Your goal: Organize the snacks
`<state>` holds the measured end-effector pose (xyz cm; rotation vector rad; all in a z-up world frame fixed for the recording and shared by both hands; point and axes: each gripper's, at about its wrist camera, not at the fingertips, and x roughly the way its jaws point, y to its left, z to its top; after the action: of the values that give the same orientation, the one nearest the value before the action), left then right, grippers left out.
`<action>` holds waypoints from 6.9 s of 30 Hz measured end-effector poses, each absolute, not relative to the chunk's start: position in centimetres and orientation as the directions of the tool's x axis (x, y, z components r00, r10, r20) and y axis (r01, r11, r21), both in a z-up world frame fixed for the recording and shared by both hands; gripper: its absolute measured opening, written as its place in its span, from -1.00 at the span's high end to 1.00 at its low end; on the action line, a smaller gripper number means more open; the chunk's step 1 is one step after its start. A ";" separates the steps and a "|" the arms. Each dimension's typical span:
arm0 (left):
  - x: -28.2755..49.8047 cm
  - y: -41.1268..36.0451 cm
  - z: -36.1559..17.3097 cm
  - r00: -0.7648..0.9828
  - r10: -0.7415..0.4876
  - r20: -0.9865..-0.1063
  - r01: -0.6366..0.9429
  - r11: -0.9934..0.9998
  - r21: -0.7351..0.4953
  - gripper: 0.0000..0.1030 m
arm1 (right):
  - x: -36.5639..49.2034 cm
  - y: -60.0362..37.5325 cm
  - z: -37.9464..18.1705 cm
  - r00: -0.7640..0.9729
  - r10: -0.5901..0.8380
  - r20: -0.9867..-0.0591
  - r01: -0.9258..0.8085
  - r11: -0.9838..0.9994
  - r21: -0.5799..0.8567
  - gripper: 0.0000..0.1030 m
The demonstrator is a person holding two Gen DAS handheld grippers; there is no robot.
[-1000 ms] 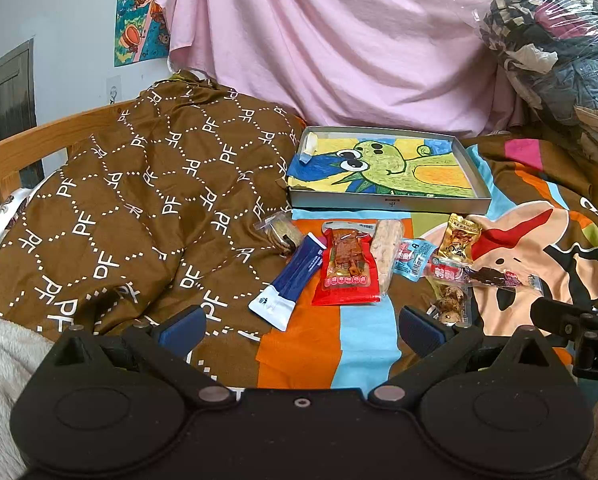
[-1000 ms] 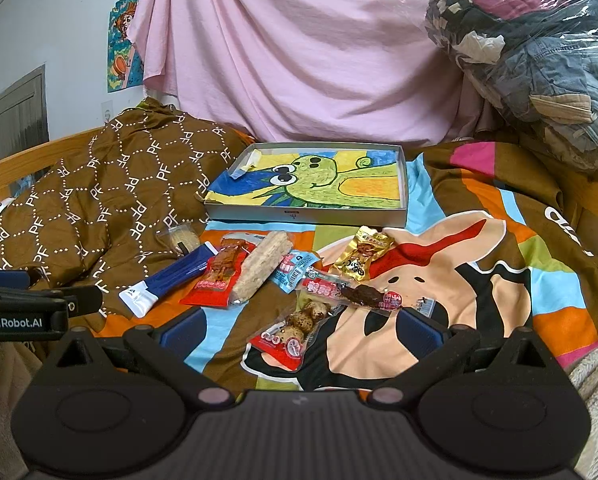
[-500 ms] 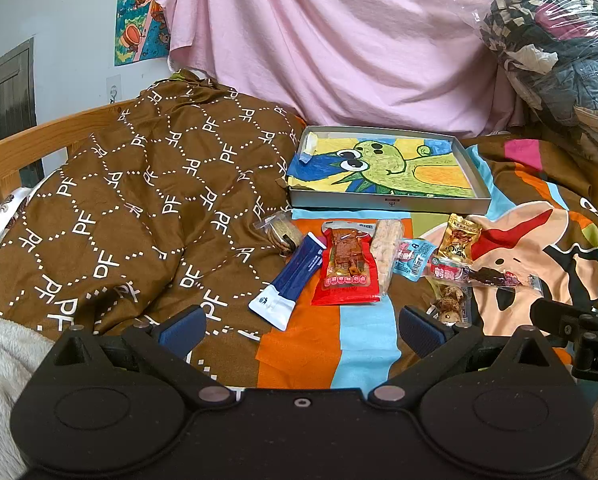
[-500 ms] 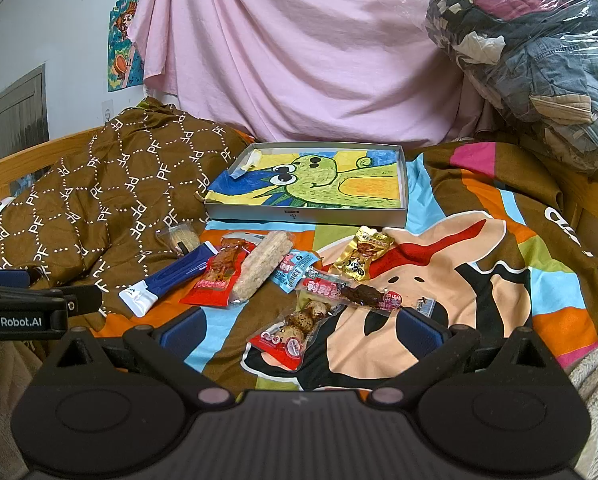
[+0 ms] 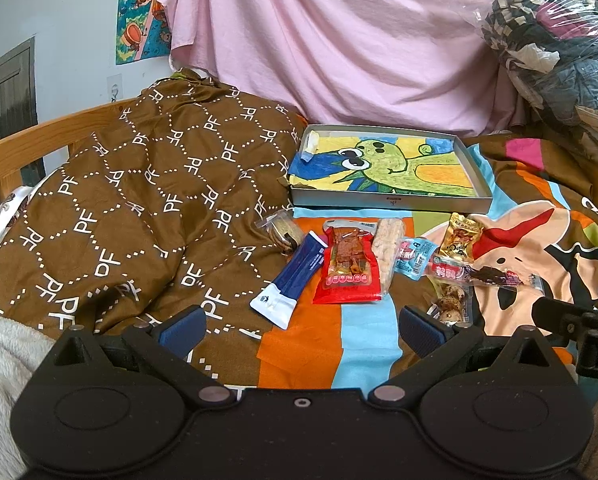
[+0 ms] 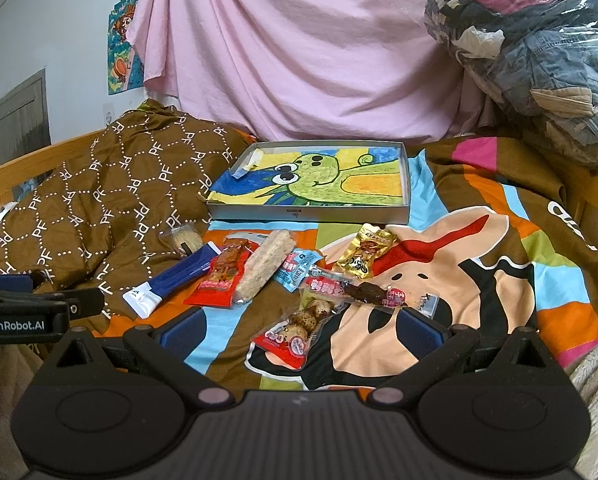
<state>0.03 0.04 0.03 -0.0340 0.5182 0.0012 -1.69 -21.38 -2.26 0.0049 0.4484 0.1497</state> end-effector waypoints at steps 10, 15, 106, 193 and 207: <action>-0.3 0.2 -1.0 0.867 -0.005 -0.499 -0.011 1.000 -0.029 -0.98 | -1.6 -21.3 -2.3 0.890 0.145 -0.432 -0.143 0.989 0.037 -1.00; 0.2 0.2 -0.6 0.863 -0.002 -0.505 -0.014 0.999 -0.029 -0.98 | -1.6 -21.3 -2.3 0.890 0.145 -0.433 -0.144 0.989 0.036 -1.00; 23.6 1.8 -7.8 0.558 -0.118 -0.821 0.228 0.974 0.015 0.27 | 28.6 -10.1 -9.2 0.532 0.303 -0.791 -0.419 0.906 0.066 -0.15; 22.5 -10.3 1.0 0.767 0.060 -0.639 -0.309 0.907 -0.286 0.48 | 26.6 -30.3 -3.5 0.862 0.409 -0.299 -0.334 0.902 0.273 0.73; 34.3 -9.4 2.2 0.834 -0.078 -0.546 -0.122 0.939 -0.321 0.48 | 30.2 -28.6 -4.2 0.883 0.385 -0.269 -0.346 0.921 0.181 0.72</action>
<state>34.29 -9.45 2.18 -0.3554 0.5870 0.0237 30.20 -28.63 -4.17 0.1295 0.3058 0.3813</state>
